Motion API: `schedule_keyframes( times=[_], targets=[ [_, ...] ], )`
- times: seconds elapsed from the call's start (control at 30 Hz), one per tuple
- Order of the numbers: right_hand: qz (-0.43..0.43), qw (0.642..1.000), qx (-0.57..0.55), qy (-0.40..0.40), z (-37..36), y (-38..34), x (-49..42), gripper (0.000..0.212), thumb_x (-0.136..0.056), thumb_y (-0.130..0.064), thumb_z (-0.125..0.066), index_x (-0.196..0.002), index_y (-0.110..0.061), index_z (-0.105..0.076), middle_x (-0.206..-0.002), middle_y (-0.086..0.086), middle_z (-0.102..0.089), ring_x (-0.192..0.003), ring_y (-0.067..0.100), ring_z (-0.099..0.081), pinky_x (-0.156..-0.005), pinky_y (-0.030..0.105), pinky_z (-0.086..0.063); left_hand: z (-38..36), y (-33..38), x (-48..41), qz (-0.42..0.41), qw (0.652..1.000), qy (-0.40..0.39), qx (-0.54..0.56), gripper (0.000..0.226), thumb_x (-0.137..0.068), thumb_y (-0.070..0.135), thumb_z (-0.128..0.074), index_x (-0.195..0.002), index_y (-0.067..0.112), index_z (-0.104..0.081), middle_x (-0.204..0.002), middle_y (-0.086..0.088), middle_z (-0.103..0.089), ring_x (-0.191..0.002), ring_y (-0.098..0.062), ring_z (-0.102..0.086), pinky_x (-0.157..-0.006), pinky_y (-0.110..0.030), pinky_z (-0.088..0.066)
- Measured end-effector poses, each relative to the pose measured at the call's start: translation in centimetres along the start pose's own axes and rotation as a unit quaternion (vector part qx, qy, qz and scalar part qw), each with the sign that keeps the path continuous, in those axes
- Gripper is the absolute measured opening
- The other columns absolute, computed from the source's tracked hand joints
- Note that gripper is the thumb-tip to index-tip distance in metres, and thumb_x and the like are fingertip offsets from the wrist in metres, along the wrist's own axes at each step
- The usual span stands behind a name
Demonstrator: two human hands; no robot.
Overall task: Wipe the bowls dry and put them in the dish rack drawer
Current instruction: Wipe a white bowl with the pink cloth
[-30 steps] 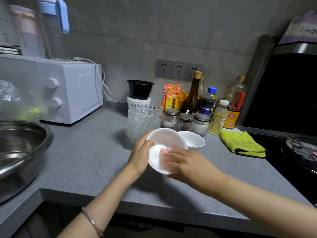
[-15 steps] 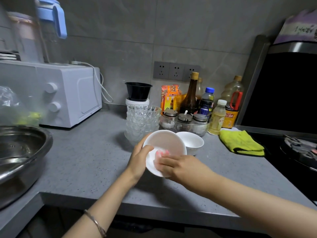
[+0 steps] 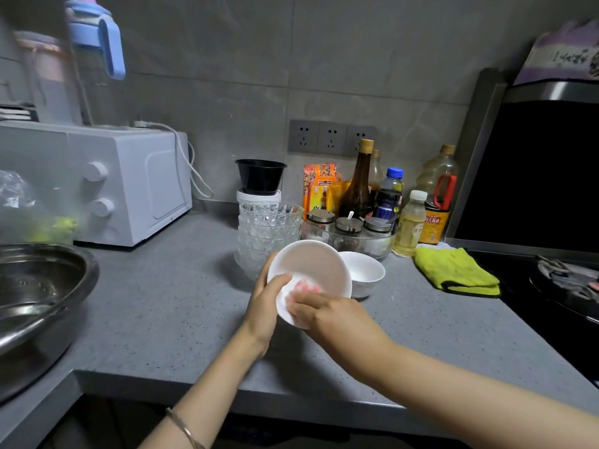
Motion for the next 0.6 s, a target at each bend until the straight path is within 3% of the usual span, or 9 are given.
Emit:
schedule_keyframes(
  times=[0.1,0.17,0.27,0.4,0.5,0.57,0.6],
  targets=[
    [0.111,0.989,0.091,-0.021,0.6,1.5,1.0,0.035,-0.074,-0.012,-0.045,-0.088,-0.014,-0.077,-0.099,0.004,-0.072,-0.095,0.022,-0.068,-0.081,0.032,-0.054,1.0,1.3,-0.1,-0.013,0.992,-0.082,-0.096,0.021,-0.085,0.009,-0.056,-0.096,0.025,-0.061,-0.085,0.011,-0.067,-0.076,0.003,-0.062,-0.069,-0.01,-0.047],
    [0.148,0.977,0.145,-0.039,0.9,2.6,1.5,0.029,-0.076,-0.017,-0.051,-0.088,-0.012,-0.078,-0.104,0.008,-0.072,-0.103,0.025,-0.067,-0.093,0.035,-0.05,1.5,1.9,-0.4,0.004,0.973,-0.167,-0.162,0.033,-0.07,0.018,-0.053,-0.101,0.024,-0.064,-0.086,0.012,-0.07,-0.08,-0.002,-0.062,-0.07,-0.011,-0.047],
    [0.126,0.974,0.172,-0.079,1.1,2.6,1.4,0.03,-0.058,-0.022,-0.082,-0.085,-0.009,-0.078,-0.101,0.01,-0.072,-0.094,0.026,-0.069,-0.077,0.033,-0.057,1.6,2.1,-0.9,0.018,0.965,-0.184,-0.187,0.041,-0.065,0.021,-0.048,-0.102,0.029,-0.065,-0.086,0.014,-0.07,-0.08,-0.001,-0.061,-0.069,-0.011,-0.046],
    [0.001,0.99,0.109,-0.09,0.2,1.7,0.8,0.042,-0.047,-0.013,-0.085,-0.088,-0.012,-0.075,-0.091,0.005,-0.073,-0.068,0.019,-0.069,-0.045,0.024,-0.05,0.7,1.0,-0.7,0.012,0.987,-0.13,-0.098,0.045,-0.063,0.018,-0.054,-0.105,0.03,-0.062,-0.095,0.007,-0.069,-0.09,-0.008,-0.062,-0.077,-0.02,-0.048],
    [-0.117,0.99,-0.039,-0.075,-0.3,0.9,0.3,0.034,-0.071,-0.012,-0.073,-0.104,-0.019,-0.068,-0.102,0.002,-0.071,-0.078,0.023,-0.07,-0.053,0.031,-0.054,-0.2,-0.5,-0.2,0.021,0.997,-0.072,-0.016,0.05,-0.063,0.019,-0.061,-0.113,0.021,-0.06,-0.104,-0.008,-0.068,-0.098,-0.021,-0.064,-0.081,-0.032,-0.05],
    [-0.08,0.991,-0.093,-0.05,-0.4,0.8,0.6,0.025,-0.081,-0.01,-0.06,-0.103,-0.018,-0.069,-0.109,0.0,-0.069,-0.09,0.025,-0.069,-0.062,0.038,-0.057,-0.3,-0.9,0.0,0.025,0.998,-0.048,0.018,0.049,-0.068,0.022,-0.065,-0.116,0.012,-0.06,-0.106,-0.015,-0.068,-0.1,-0.026,-0.064,-0.084,-0.033,-0.052],
    [-0.035,0.996,-0.065,-0.045,0.2,1.1,0.9,0.027,-0.081,-0.01,-0.053,-0.101,-0.017,-0.071,-0.111,-0.001,-0.069,-0.095,0.023,-0.068,-0.07,0.038,-0.057,0.1,-0.9,-0.1,0.019,0.999,-0.041,0.006,0.037,-0.075,0.02,-0.062,-0.111,0.012,-0.062,-0.103,-0.013,-0.069,-0.097,-0.024,-0.064,-0.083,-0.028,-0.052]
  ],
)
Point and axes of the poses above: each hand's wrist, its own x-axis away from the middle knuckle, its own z-axis out of the back of the hand, y = z × x, the point moved 2 cm from there along -x, towards the middle knuckle
